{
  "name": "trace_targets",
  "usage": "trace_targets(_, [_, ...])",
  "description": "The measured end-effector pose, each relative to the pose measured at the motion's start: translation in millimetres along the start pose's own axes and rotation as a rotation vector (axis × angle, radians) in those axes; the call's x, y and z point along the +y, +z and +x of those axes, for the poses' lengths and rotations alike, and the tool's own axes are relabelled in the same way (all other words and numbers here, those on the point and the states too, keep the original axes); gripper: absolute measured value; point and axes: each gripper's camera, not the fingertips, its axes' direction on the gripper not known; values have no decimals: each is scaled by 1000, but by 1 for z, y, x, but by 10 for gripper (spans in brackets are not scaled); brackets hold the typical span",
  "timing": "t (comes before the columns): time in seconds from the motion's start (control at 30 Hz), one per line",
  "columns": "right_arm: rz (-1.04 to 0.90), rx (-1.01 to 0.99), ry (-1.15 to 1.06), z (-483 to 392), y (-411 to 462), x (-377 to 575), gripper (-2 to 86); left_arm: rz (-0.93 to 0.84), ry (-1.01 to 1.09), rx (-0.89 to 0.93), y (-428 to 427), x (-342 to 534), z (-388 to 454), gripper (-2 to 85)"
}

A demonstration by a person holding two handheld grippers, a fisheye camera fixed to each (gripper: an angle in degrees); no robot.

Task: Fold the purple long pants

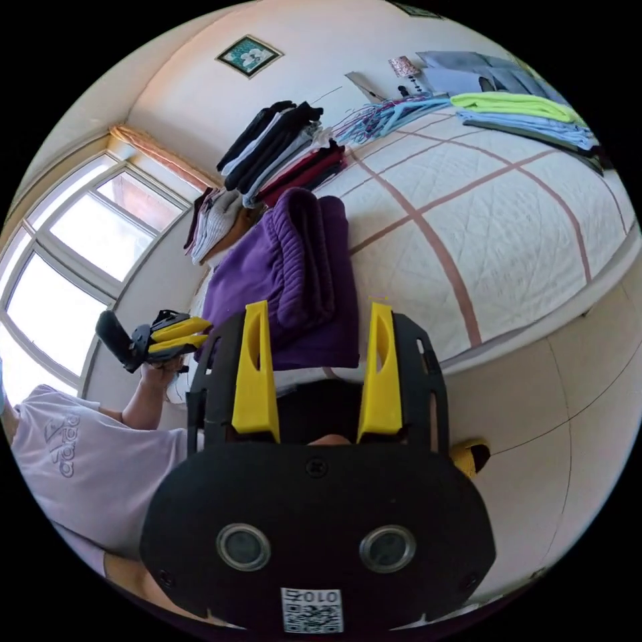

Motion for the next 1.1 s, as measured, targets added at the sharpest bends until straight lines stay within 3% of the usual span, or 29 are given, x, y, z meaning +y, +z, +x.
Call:
trace_targets(0.1, [-13,-104,25,21,2,-5,191,-46,27,-7,18,-2,3,59])
trace_targets(0.33, [-115,-173,-3,38,5,-36,165,52,-200,241,31,33,-53,66])
trace_targets(0.53, [-212,-161,-112,26,-7,-56,165,65,-176,196,33,40,-56,78])
trace_targets(0.73, [-246,-435,31,76,-1,-78,145,80,-193,243,33,51,-76,92])
trace_targets(0.87, [-279,-299,-35,50,-15,-82,114,88,-240,228,5,57,-83,125])
trace_targets(1.0, [-253,-270,-36,34,-32,-82,108,66,-598,107,-50,121,-120,181])
trace_targets(1.1, [-205,-269,-72,14,-50,-80,107,-10,-822,241,-40,182,-149,200])
